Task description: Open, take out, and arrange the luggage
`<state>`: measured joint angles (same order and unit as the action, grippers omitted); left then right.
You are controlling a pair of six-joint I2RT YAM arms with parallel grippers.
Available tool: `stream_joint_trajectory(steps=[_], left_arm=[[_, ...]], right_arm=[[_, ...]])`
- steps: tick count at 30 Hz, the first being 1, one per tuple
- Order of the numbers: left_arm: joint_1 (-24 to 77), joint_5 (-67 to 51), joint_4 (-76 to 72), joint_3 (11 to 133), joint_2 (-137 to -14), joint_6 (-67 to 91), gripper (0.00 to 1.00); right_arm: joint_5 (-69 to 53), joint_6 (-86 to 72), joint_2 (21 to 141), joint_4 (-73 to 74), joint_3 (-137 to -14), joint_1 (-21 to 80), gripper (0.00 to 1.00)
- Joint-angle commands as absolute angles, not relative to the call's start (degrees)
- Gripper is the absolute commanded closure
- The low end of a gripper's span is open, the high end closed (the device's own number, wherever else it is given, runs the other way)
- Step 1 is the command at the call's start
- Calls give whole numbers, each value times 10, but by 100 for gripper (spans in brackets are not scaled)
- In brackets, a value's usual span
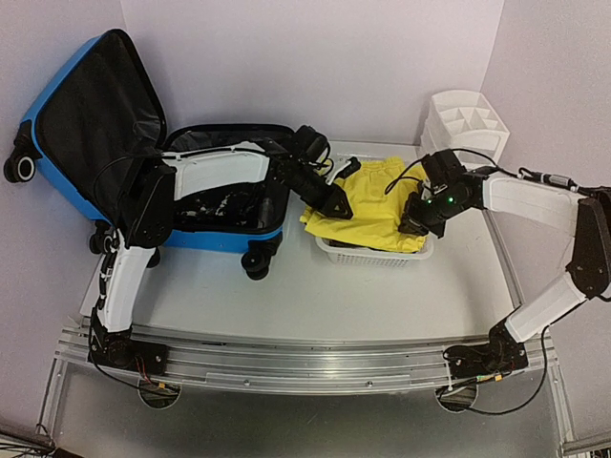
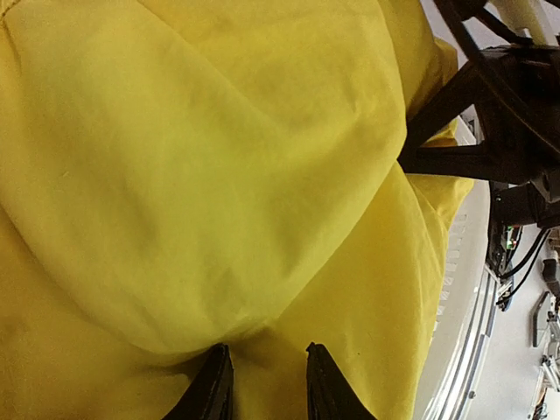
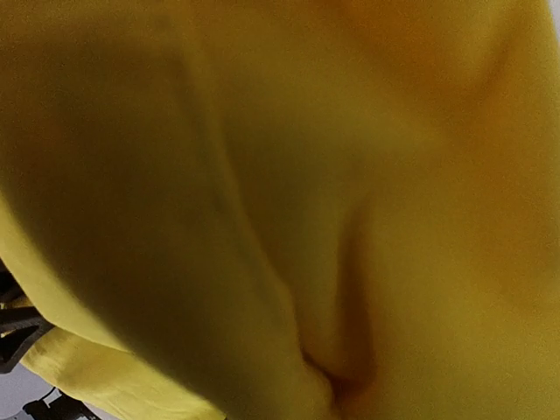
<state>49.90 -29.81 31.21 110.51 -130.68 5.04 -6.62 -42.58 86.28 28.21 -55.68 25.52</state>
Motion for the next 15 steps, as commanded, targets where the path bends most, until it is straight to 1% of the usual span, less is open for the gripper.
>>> stream_joint_trajectory(steps=[1, 5, 9, 10, 12, 15], left_arm=[[508, -250, 359, 1037, -1337, 28, 71], [513, -207, 365, 1004, -1346, 9, 71], [515, -176, 365, 992, -1349, -17, 71], [517, -163, 367, 992, -1350, -32, 70], [524, -140, 370, 988, -1354, -71, 67], [530, -116, 369, 973, -1359, -112, 67]], right_arm=[[-51, -443, 864, 300, -508, 219, 100], [-52, -427, 878, 300, -505, 214, 100], [-48, -414, 912, 302, -529, 214, 100], [-40, -410, 919, 306, -535, 214, 100], [-10, -404, 936, 341, -559, 214, 100], [26, -386, 953, 392, -596, 217, 100]])
